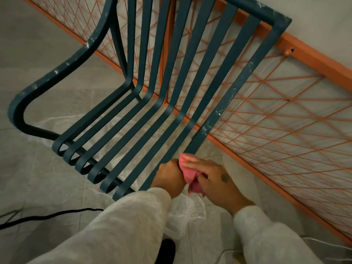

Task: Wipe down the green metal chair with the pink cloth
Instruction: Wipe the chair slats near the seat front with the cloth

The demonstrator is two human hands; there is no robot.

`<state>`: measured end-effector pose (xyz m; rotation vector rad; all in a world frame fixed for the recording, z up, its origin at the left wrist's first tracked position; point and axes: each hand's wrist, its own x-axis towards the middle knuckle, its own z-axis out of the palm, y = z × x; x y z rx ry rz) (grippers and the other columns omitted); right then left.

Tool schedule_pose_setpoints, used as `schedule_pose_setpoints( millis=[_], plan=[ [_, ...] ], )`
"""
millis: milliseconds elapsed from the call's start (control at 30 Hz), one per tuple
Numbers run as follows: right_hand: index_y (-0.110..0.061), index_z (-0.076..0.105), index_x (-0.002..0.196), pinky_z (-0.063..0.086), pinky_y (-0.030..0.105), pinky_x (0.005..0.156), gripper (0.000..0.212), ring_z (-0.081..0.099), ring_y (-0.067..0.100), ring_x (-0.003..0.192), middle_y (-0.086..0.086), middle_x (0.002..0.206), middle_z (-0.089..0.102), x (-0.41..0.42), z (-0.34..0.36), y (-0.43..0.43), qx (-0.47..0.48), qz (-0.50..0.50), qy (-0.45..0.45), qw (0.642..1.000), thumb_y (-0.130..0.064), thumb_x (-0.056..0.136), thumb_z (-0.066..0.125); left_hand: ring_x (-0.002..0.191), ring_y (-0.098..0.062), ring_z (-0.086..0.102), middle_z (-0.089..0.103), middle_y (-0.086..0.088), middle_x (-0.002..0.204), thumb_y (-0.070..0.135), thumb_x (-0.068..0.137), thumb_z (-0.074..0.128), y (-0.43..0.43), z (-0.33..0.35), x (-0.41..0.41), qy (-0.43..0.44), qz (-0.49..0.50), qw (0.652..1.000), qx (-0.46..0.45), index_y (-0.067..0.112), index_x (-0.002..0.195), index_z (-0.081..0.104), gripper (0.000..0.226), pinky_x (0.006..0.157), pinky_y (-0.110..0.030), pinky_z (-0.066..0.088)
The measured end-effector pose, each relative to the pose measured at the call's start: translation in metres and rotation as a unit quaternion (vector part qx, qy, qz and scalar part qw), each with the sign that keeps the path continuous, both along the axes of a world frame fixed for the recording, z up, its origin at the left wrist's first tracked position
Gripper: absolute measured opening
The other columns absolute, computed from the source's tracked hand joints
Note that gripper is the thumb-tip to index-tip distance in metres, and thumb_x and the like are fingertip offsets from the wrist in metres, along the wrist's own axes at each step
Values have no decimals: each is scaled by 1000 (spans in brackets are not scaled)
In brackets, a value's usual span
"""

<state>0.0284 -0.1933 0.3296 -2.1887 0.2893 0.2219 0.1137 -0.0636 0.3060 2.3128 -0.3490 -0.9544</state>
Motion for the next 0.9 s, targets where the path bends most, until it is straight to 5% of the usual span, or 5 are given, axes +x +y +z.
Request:
schedule_pose_setpoints(
  millis=[167,333,467,700,900],
  plan=[
    [-33,62,126,57,25,85,42,56,5,119,-29,140,43,10,11,-39,-21,-95,-20,995,-5,97,48,73,-24,60,61,-6,85,27,88,53,-3,2,-1,16,30,999,5,15,95,57,15,69,-35,52],
    [-33,52,136,46,40,106,48,37,-1,133,-26,146,34,25,6,-13,-30,-90,-25,995,-6,97,47,68,-21,61,63,-3,78,28,83,52,-3,4,-1,10,28,1000,5,19,85,56,11,67,-37,54],
    [-32,61,130,25,22,114,48,37,-10,132,-29,142,42,5,3,6,-10,14,-9,1000,-4,96,43,77,-21,64,66,0,84,34,87,43,0,1,-1,-10,-26,1000,3,21,87,58,20,76,-33,53],
    [-27,64,126,30,38,117,42,41,-11,127,-21,139,50,28,5,-19,-67,-83,-42,993,-2,96,48,63,-17,58,61,-1,74,23,85,55,-4,2,-3,2,45,999,1,24,77,52,8,55,-28,43],
    [-35,59,131,32,37,116,46,34,-19,123,-22,144,46,7,7,10,2,-23,8,1000,-7,98,43,70,-15,62,67,1,80,29,90,51,-3,0,-2,-39,-34,999,-1,19,82,59,15,75,-33,56]
  ],
)
